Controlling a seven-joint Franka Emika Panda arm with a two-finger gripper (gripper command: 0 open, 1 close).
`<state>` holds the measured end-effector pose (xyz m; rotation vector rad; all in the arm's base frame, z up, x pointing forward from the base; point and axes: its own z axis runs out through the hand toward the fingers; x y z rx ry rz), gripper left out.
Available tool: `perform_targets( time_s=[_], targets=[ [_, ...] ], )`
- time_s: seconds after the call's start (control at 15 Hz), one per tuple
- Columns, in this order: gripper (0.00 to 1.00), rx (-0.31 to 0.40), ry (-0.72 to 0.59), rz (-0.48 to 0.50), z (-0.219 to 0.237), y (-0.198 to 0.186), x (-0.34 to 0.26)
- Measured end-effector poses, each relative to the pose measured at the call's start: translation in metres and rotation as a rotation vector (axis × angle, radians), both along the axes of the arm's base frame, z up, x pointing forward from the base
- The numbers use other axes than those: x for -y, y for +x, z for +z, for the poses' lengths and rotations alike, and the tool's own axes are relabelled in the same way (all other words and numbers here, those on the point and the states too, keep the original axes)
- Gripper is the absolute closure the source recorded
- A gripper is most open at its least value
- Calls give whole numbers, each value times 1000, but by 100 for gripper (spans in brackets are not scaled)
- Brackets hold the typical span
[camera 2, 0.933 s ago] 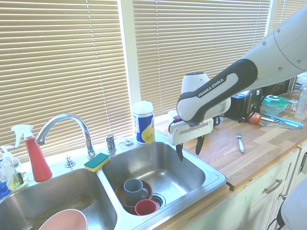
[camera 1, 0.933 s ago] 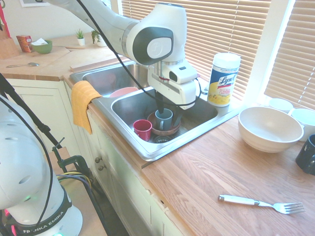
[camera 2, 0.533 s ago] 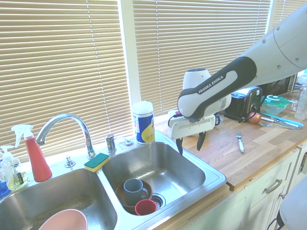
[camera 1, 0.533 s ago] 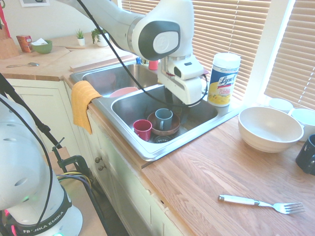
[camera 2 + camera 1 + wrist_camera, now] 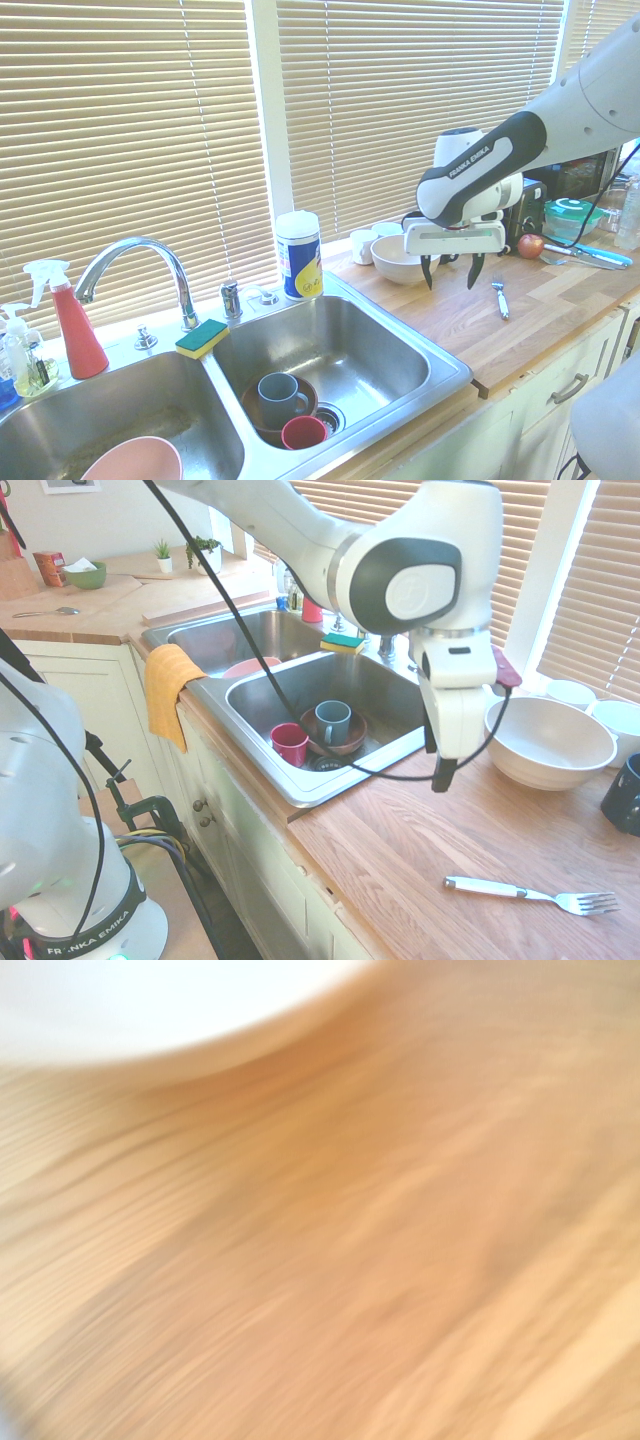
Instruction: Put the fork into the sink
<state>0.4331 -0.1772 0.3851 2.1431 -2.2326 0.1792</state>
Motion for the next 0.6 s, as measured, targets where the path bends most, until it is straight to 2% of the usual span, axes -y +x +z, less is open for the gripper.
perform_targets(
  time_s=[0.27, 0.6],
  targets=[
    [0, 4, 1, -121, -17, -5, 60],
    [0, -5, 37, -175, -46, -7, 97]
  ],
)
